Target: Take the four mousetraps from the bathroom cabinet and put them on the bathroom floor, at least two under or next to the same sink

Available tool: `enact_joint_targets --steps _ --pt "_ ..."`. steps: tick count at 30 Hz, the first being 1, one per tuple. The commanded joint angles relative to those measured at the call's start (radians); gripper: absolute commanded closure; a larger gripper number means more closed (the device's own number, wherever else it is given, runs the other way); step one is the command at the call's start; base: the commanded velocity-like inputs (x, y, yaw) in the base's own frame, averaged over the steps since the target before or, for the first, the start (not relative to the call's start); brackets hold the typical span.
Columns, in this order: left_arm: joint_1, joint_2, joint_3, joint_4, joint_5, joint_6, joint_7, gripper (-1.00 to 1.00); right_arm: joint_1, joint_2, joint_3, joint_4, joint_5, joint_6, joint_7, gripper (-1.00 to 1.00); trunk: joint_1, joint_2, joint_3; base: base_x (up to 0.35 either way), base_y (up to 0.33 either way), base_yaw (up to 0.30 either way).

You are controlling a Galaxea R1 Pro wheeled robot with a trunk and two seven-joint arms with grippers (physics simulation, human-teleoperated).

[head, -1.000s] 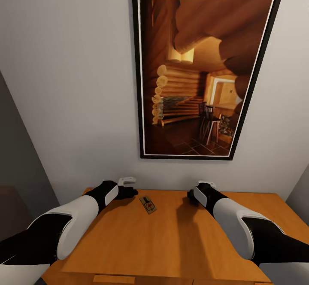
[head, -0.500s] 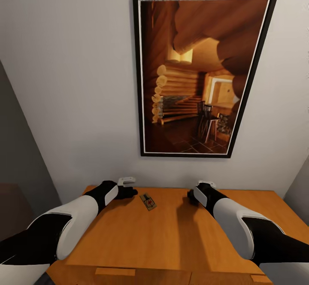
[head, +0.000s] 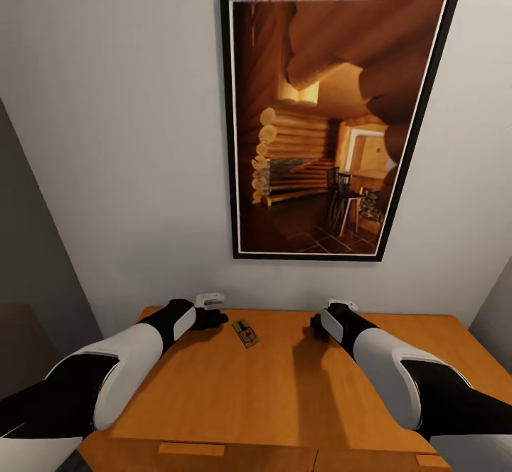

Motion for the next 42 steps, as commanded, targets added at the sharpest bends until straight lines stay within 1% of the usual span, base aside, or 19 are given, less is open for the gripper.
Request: enact_joint_targets --steps 1,11,16,18,20,21,23,27,42 --pt "-0.001 0.0 -0.007 -0.001 0.009 0.006 -0.001 -1.0 -0.001 0.001 -0.004 -0.002 -0.008 0.002 -0.007 1.0 0.001 -0.002 -0.002 0.0 0.0 0.0" --pt "0.0 0.0 -0.007 -0.001 0.01 0.006 -0.001 -1.0 -0.001 0.0 -0.004 -0.002 -0.006 -0.005 -0.008 1.0 0.001 -0.002 -0.002 0.0 0.0 0.0" --pt "-0.001 -0.001 -0.008 -0.001 0.01 0.006 -0.001 -1.0 -0.001 -0.003 -0.005 -0.003 -0.007 0.009 -0.006 1.0 0.001 -0.002 -0.002 0.0 0.0 0.0" --pt "0.0 -0.001 -0.008 -0.001 0.011 0.005 -0.001 -1.0 -0.001 -0.01 -0.005 -0.008 -0.009 0.025 -0.006 1.0 0.001 -0.002 -0.002 0.0 0.0 0.0" --pt "0.0 -0.001 -0.008 -0.001 0.011 0.006 -0.002 -1.0 -0.001 -0.025 -0.006 -0.013 -0.015 0.051 -0.005 1.0 0.001 -0.002 -0.002 0.0 0.0 0.0" --pt "0.0 -0.001 -0.008 -0.001 0.011 0.006 -0.002 -1.0 -0.001 -0.038 -0.006 -0.018 -0.018 0.072 -0.005 1.0 0.001 -0.002 -0.002 0.0 0.0 0.0" --pt "0.0 -0.001 -0.008 -0.001 0.011 0.005 -0.002 -1.0 -0.001 -0.055 -0.006 -0.027 -0.021 0.096 -0.004 1.0 0.001 -0.002 -0.002 0.0 0.0 0.0" --pt "0.0 -0.001 -0.008 -0.001 0.011 0.005 -0.002 -1.0 -0.001 -0.069 -0.006 -0.04 -0.02 0.116 -0.004 1.0 0.001 -0.002 -0.002 0.0 0.0 0.0" --pt "0.0 -0.003 -0.008 -0.001 0.011 0.005 -0.002 -1.0 -0.001 -0.074 -0.006 -0.044 -0.011 0.099 -0.007 1.0 0.001 -0.002 -0.002 0.0 0.0 0.0"
